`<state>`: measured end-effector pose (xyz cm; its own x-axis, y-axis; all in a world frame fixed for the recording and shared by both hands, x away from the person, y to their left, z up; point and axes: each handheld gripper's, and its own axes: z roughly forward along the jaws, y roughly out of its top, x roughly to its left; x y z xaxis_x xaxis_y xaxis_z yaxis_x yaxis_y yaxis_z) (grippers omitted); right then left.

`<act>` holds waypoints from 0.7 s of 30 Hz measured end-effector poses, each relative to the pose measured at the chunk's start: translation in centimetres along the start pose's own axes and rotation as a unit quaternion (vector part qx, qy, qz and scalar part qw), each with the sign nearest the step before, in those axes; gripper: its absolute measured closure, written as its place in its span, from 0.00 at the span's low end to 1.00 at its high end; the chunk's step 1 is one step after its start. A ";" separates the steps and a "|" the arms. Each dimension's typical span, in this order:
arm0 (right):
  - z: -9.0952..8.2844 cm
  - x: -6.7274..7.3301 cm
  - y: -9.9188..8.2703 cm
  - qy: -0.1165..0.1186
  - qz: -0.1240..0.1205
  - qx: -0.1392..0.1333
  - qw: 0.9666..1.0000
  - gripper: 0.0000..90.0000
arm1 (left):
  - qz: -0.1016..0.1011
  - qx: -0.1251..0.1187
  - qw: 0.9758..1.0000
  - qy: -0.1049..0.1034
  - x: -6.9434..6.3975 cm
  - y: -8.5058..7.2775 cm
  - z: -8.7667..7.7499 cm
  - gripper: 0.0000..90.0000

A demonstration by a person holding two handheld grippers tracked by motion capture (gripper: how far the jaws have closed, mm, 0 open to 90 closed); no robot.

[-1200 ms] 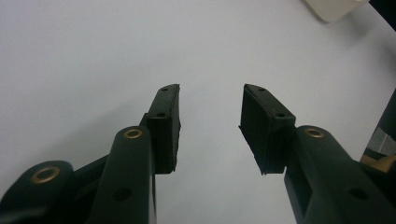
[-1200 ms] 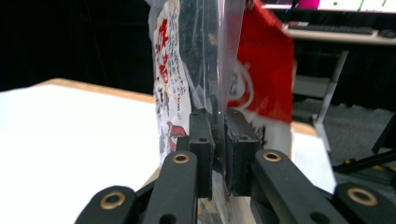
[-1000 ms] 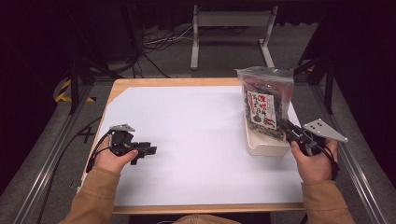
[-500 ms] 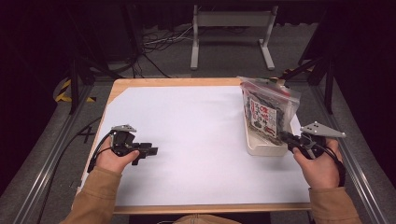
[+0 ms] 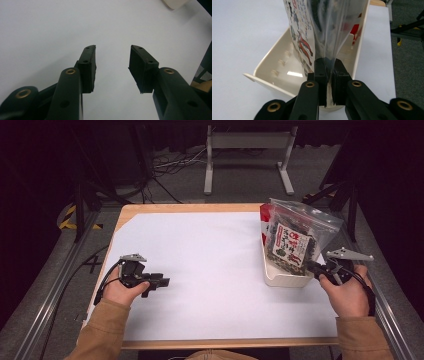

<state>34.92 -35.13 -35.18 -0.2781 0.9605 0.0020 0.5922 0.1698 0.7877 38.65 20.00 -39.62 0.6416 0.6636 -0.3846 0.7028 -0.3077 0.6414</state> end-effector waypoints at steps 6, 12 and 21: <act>0.0 -0.1 -0.3 0.004 0.002 -0.002 1.000 0.93 | 0.003 -0.003 1.000 0.002 0.0 0.0 0.0 0.62; -0.1 -0.3 -0.4 0.019 0.013 -0.019 1.000 0.90 | 0.018 -0.019 1.000 0.009 0.0 0.0 -0.1 0.52; -0.7 0.2 -0.2 0.023 0.005 -0.044 0.999 0.65 | 0.031 -0.033 0.999 0.009 -0.4 -0.3 -0.7 0.45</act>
<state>34.16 -35.11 -34.91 -0.3076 0.9508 0.0364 0.5264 0.1382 0.8389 38.00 20.27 -39.19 0.6771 0.6570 -0.3314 0.6396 -0.3027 0.7066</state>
